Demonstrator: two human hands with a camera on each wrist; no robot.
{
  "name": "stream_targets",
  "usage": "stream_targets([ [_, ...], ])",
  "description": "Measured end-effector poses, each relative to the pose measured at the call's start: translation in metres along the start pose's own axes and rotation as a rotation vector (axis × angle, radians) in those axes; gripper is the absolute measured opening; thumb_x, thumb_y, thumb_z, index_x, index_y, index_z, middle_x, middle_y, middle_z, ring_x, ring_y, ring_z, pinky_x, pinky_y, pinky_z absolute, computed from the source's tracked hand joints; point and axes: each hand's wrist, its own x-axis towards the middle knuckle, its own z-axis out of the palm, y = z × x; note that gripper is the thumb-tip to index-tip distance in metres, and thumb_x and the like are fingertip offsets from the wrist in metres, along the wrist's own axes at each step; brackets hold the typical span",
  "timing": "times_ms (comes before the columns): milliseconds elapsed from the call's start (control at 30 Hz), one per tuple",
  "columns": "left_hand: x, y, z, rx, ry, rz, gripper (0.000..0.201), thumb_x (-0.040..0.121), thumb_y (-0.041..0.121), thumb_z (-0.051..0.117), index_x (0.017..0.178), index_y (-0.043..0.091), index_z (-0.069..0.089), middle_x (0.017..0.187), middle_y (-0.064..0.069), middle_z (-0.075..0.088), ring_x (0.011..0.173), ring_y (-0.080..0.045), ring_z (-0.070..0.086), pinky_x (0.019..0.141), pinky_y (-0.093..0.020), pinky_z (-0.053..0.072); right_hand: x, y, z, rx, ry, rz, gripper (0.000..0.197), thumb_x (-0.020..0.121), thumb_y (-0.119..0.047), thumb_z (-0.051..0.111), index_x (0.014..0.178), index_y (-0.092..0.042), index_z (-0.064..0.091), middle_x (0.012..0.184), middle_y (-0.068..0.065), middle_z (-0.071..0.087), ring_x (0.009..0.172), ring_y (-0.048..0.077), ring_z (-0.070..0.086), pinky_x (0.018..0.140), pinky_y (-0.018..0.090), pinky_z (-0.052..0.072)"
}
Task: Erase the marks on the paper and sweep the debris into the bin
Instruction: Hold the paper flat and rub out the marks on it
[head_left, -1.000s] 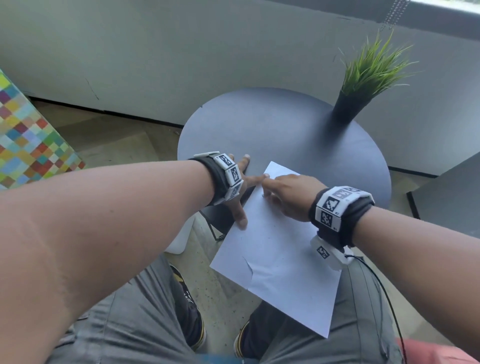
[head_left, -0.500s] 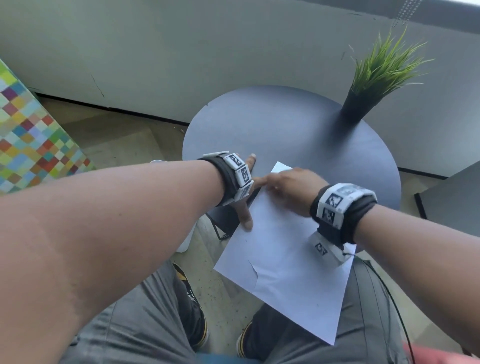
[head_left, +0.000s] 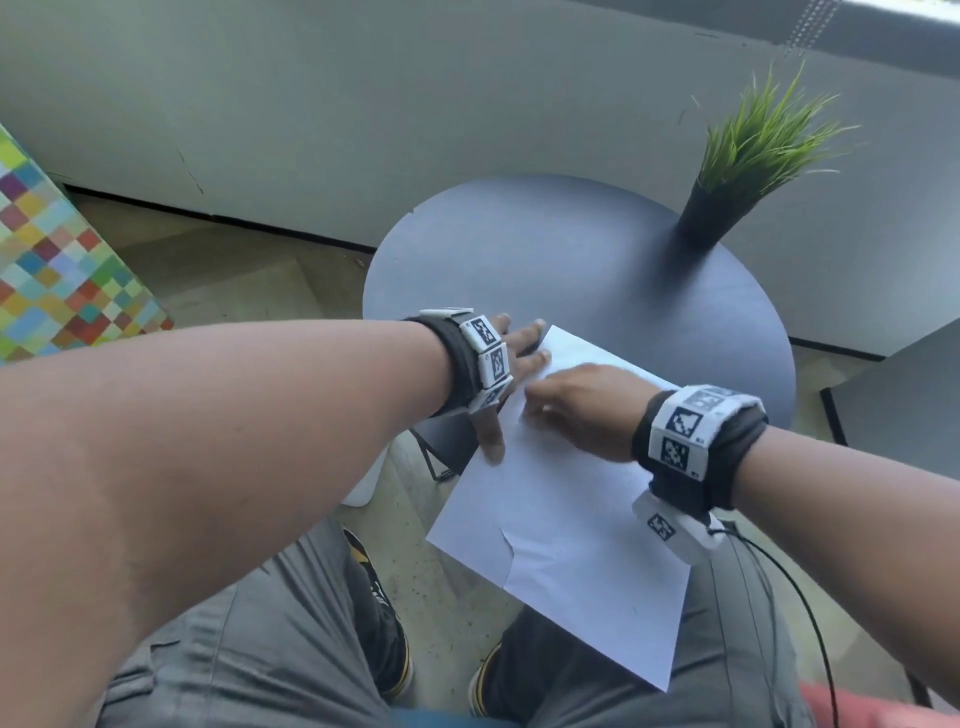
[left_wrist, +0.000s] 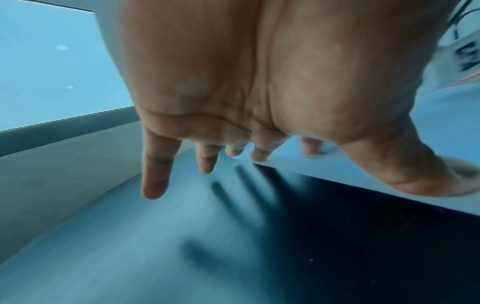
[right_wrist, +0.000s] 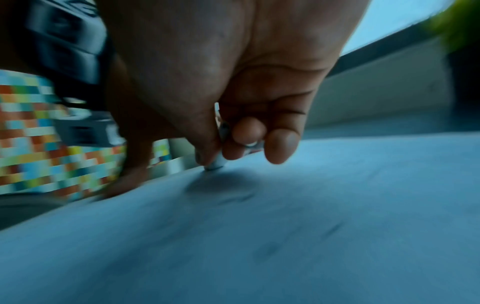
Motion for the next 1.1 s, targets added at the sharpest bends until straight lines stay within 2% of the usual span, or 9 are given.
stream_targets([
  [133,0.006,0.002,0.001,0.068,0.016,0.032,0.146,0.047,0.092,0.061,0.154,0.022,-0.009,0.161,0.009,-0.019,0.147,-0.027,0.012,0.102,-0.057,0.033,0.003,0.034,-0.008,-0.009,0.132,0.268,0.018,0.093,-0.032,0.046,0.105,-0.023,0.057,0.101,0.01,0.066,0.088,0.034,0.06,0.073,0.037,0.052],
  [300,0.008,0.0,0.004,0.05,-0.01,0.023,0.149,0.045,0.094,0.058,0.153,0.022,-0.015,0.161,0.008,-0.021,0.149,-0.026,0.006,0.107,-0.06,0.027,-0.005,-0.015,0.009,-0.005,-0.037,-0.065,0.01,0.096,-0.028,0.049,0.101,-0.022,0.055,0.1,0.003,0.064,0.091,0.028,0.058,0.078,0.039,0.048],
  [467,0.009,0.001,0.002,0.076,-0.016,0.021,0.146,0.049,0.092,0.059,0.153,0.022,-0.015,0.161,0.006,-0.019,0.149,-0.03,0.009,0.109,-0.06,0.025,0.002,0.029,-0.006,-0.051,0.128,0.198,0.012,0.095,-0.029,0.043,0.099,-0.021,0.051,0.096,0.006,0.065,0.087,0.033,0.06,0.073,0.041,0.052],
  [567,0.011,0.001,0.002,0.065,-0.036,0.021,0.146,0.046,0.092,0.062,0.153,0.03,-0.016,0.161,0.005,-0.02,0.149,-0.03,0.008,0.108,-0.062,0.025,-0.001,0.005,-0.001,-0.037,0.091,0.058,0.016,0.096,-0.023,0.043,0.111,-0.024,0.049,0.098,-0.003,0.058,0.091,0.023,0.06,0.074,0.036,0.048],
  [633,0.01,0.002,0.0,0.072,-0.039,0.019,0.145,0.047,0.091,0.063,0.152,0.032,-0.016,0.161,0.005,-0.021,0.149,-0.031,0.007,0.109,-0.062,0.024,-0.007,-0.006,0.006,-0.06,0.02,-0.044,0.009,0.096,-0.028,0.044,0.104,-0.027,0.049,0.098,0.0,0.061,0.093,0.028,0.061,0.074,0.038,0.048],
  [800,0.011,0.005,0.0,0.091,-0.038,-0.002,0.143,0.049,0.088,0.066,0.151,0.035,-0.019,0.161,0.003,-0.02,0.148,-0.032,0.01,0.107,-0.063,0.025,-0.005,0.034,-0.005,-0.102,0.109,0.191,0.009,0.097,-0.027,0.039,0.101,-0.029,0.047,0.093,0.004,0.061,0.085,0.032,0.058,0.068,0.038,0.048],
  [867,0.01,0.006,-0.002,0.084,-0.049,-0.003,0.144,0.045,0.088,0.067,0.149,0.04,-0.019,0.161,0.002,-0.02,0.148,-0.034,0.009,0.106,-0.065,0.025,-0.009,0.014,0.0,-0.079,0.098,0.094,0.017,0.096,-0.022,0.042,0.109,-0.027,0.05,0.096,0.003,0.061,0.09,0.031,0.059,0.071,0.037,0.047],
  [967,0.011,0.008,-0.003,0.095,-0.064,-0.01,0.143,0.047,0.088,0.067,0.15,0.038,-0.019,0.16,0.002,-0.023,0.148,-0.034,0.01,0.107,-0.065,0.023,-0.017,-0.008,0.012,-0.066,0.006,-0.058,0.013,0.097,-0.029,0.045,0.106,-0.026,0.052,0.101,0.002,0.063,0.095,0.03,0.06,0.077,0.039,0.049],
  [1100,0.015,0.012,-0.001,0.109,-0.073,-0.034,0.146,0.044,0.089,0.066,0.148,0.037,-0.023,0.159,0.001,-0.025,0.148,-0.037,0.01,0.108,-0.064,0.02,-0.014,0.037,-0.004,-0.091,0.115,0.184,0.012,0.096,-0.027,0.041,0.104,-0.026,0.05,0.098,0.004,0.064,0.088,0.032,0.058,0.073,0.038,0.051],
])
